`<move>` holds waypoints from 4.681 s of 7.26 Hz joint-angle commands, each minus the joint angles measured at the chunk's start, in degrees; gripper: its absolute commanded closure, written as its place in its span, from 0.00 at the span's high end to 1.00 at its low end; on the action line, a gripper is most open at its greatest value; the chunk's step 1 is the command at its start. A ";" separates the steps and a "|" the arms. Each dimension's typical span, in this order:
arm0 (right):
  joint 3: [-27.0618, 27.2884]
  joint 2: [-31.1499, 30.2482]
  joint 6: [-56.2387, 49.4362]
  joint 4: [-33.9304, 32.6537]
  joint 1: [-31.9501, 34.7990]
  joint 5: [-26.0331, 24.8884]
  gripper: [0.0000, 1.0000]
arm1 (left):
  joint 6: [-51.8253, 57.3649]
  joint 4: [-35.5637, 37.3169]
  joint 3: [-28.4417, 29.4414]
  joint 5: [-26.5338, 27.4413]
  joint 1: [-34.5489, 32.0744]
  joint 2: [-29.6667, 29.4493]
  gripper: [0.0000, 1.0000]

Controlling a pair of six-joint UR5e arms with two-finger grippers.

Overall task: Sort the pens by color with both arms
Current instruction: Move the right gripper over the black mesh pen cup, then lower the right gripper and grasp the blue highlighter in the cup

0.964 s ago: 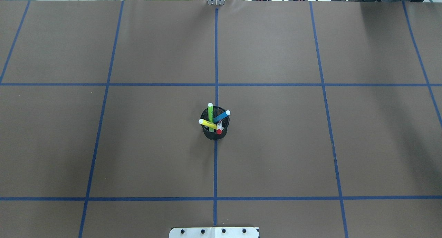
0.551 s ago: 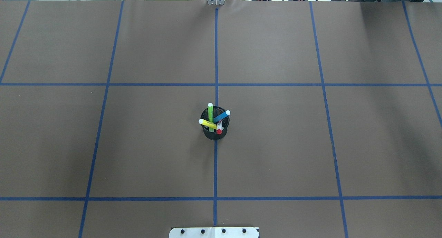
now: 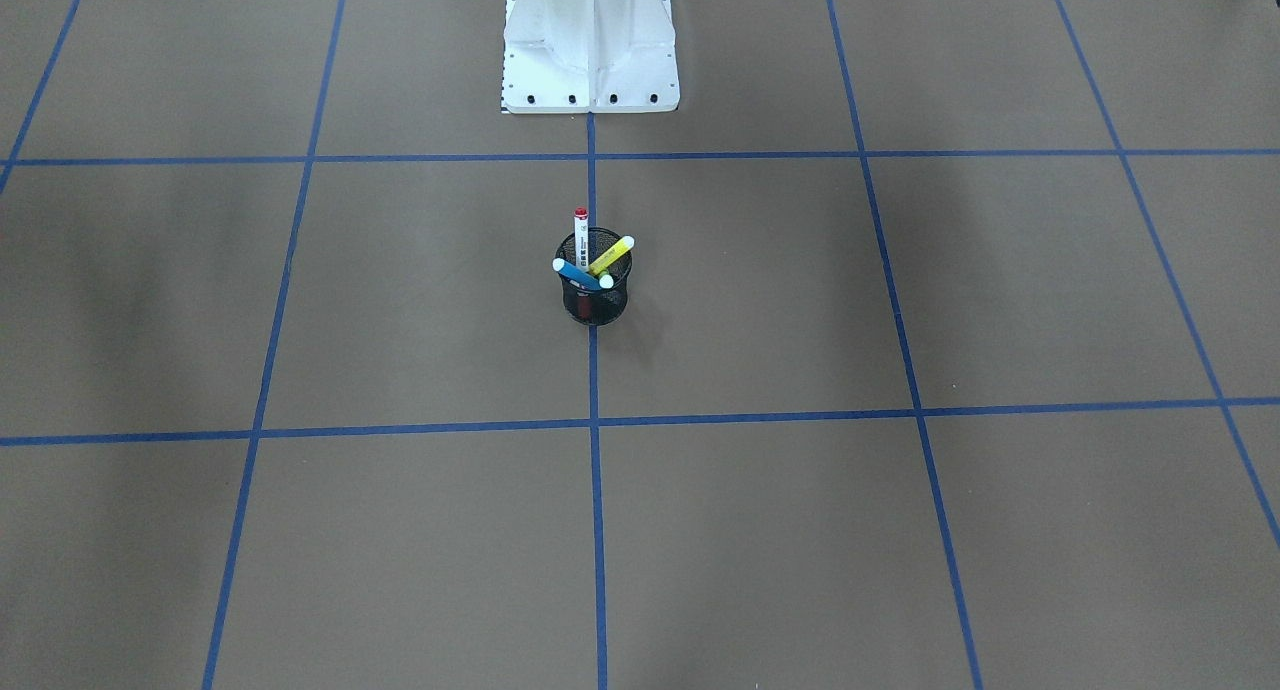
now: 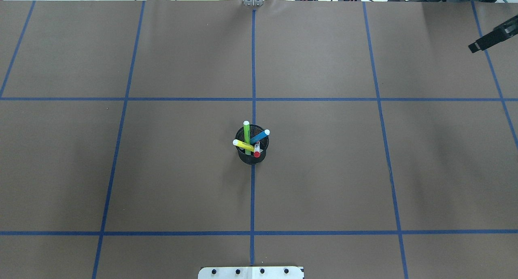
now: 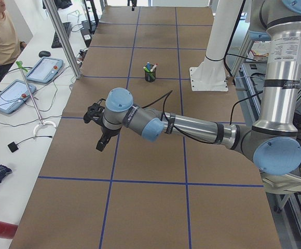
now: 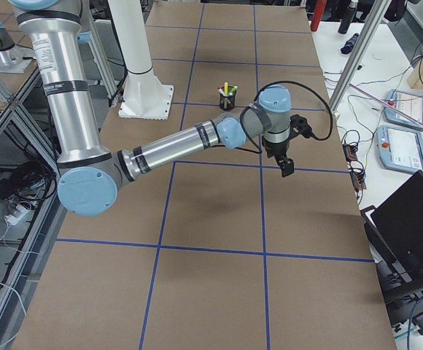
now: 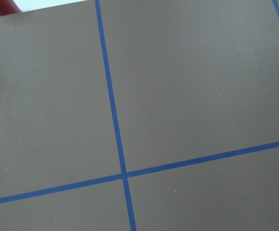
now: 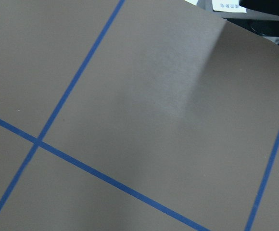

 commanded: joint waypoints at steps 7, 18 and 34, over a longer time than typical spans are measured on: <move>0.94 17.89 32.75 4.08 -21.65 -2.97 0.94 | -24.01 -6.66 -0.51 0.00 11.52 -6.38 1.00; -17.25 39.27 30.61 -24.31 -36.79 -4.13 0.73 | -24.04 -6.67 -0.16 0.09 12.24 -6.74 1.00; -19.00 36.97 26.64 -20.54 -38.55 -6.15 0.38 | -23.86 -6.67 0.19 0.18 12.24 -6.83 1.00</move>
